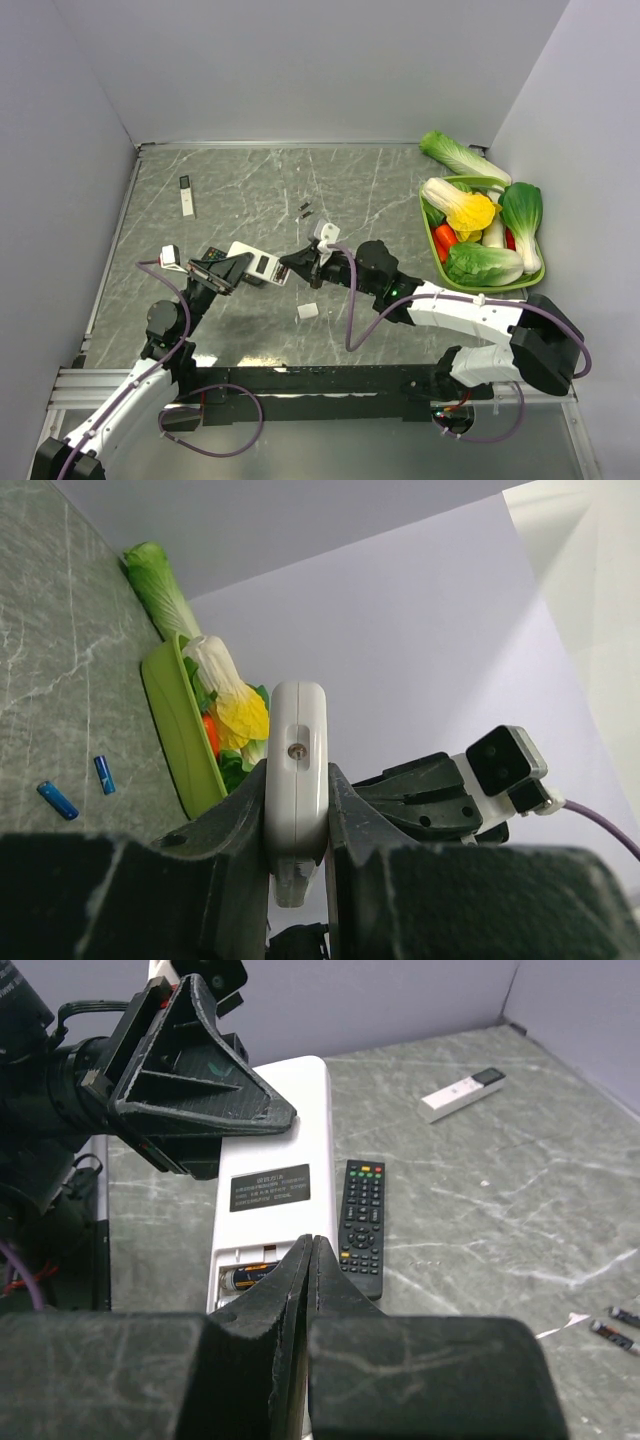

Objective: Load the batteries into the remote control
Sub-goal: Load the battery into the remote control.

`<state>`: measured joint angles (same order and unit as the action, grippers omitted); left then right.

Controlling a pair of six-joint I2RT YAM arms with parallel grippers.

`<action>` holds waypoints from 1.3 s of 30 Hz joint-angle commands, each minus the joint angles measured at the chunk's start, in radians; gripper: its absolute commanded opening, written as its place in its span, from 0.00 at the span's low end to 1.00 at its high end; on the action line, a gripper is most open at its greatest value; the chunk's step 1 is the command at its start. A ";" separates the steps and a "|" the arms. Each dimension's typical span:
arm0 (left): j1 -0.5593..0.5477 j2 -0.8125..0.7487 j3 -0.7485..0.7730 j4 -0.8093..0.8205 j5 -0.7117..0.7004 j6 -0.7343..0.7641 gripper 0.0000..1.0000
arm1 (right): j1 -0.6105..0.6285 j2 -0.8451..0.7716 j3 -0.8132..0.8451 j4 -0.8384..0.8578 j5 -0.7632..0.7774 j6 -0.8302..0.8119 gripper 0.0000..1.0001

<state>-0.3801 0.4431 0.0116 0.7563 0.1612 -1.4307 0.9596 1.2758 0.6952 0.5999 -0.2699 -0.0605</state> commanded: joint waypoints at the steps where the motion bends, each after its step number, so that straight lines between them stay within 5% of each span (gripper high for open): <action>1: -0.005 -0.060 -0.039 0.308 0.004 -0.125 0.01 | 0.004 0.033 -0.080 -0.126 0.012 -0.061 0.00; 19: -0.005 -0.107 -0.044 0.213 -0.037 -0.128 0.01 | 0.109 0.053 -0.097 -0.246 0.204 -0.317 0.07; 32: -0.006 -0.064 -0.018 0.008 -0.014 -0.010 0.01 | 0.136 -0.107 0.041 -0.385 0.210 -0.219 0.25; 39: -0.005 -0.012 0.005 0.000 0.031 0.070 0.01 | 0.039 -0.200 0.151 -0.534 0.187 0.012 0.59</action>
<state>-0.3851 0.4194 0.0120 0.6632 0.1650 -1.3987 1.0737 1.1511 0.7696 0.2020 -0.0589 -0.2230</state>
